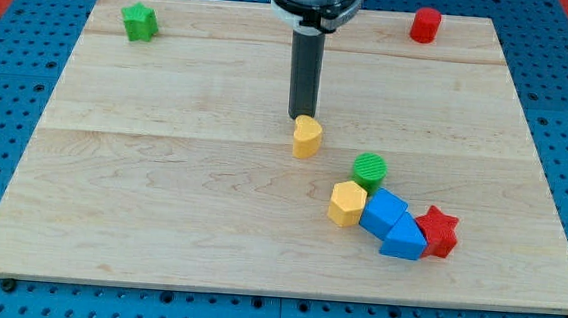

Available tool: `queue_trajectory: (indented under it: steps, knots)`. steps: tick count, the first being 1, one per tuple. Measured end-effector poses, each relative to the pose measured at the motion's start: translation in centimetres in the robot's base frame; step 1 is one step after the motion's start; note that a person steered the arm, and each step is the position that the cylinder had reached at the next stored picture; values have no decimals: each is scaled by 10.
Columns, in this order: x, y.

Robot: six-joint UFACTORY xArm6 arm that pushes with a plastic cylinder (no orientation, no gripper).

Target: Move the red circle to the top left of red star

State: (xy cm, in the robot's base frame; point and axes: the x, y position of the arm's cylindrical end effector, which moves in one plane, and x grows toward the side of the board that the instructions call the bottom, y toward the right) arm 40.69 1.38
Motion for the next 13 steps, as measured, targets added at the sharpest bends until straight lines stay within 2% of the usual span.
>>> queue_trajectory:
  steps: [4,6,8,9,13]
  knots:
    - [3,9]
    - [-68,8]
    - [-90,8]
    - [-119,8]
    - [-128,13]
